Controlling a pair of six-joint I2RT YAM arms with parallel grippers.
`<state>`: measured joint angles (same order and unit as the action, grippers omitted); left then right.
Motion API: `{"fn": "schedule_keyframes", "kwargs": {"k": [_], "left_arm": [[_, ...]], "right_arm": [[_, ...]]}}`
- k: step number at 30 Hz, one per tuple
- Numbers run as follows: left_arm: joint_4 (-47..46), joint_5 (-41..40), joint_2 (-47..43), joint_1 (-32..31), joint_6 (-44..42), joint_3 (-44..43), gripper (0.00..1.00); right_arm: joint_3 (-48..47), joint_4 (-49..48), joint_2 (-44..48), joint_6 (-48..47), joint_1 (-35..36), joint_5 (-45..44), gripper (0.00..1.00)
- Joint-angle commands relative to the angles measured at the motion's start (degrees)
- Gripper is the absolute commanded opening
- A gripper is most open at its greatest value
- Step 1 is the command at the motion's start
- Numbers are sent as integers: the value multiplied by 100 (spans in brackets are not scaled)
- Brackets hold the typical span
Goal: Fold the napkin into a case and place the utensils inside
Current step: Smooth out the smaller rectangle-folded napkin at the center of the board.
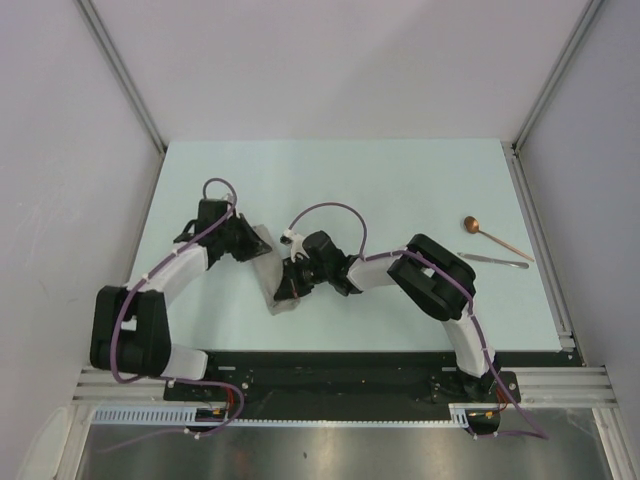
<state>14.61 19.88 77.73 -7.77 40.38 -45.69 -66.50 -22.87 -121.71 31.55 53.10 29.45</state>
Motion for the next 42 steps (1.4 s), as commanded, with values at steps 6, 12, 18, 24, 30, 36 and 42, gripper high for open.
{"fn": "schedule_keyframes", "kwargs": {"k": [6, 12, 18, 24, 30, 36, 42], "left_arm": [[-196, -447, 1164, 100, -302, -168, 4], [-291, -960, 1437, 109, -444, -81, 2], [-266, -915, 1473, 109, -452, -150, 2], [-12, -924, 1315, 135, -470, -317, 4], [803, -616, 419, 355, -496, -1080, 23], [1868, -2089, -819, 487, -813, -1961, 33], [1958, -2454, -1962, 513, -1031, -1689, 34]], "right_arm": [[128, 380, 15, -149, 78, -71, 0], [-222, 818, 455, -193, 86, 42, 0], [-592, 986, 123, -246, 165, 166, 0], [-312, 1399, -20, -650, 368, -228, 0], [-635, 2004, 209, -913, 254, -528, 0], [-1558, 3033, 174, -1238, 192, -895, 4], [-2656, 3974, -220, -1564, 165, -1511, 25]]}}
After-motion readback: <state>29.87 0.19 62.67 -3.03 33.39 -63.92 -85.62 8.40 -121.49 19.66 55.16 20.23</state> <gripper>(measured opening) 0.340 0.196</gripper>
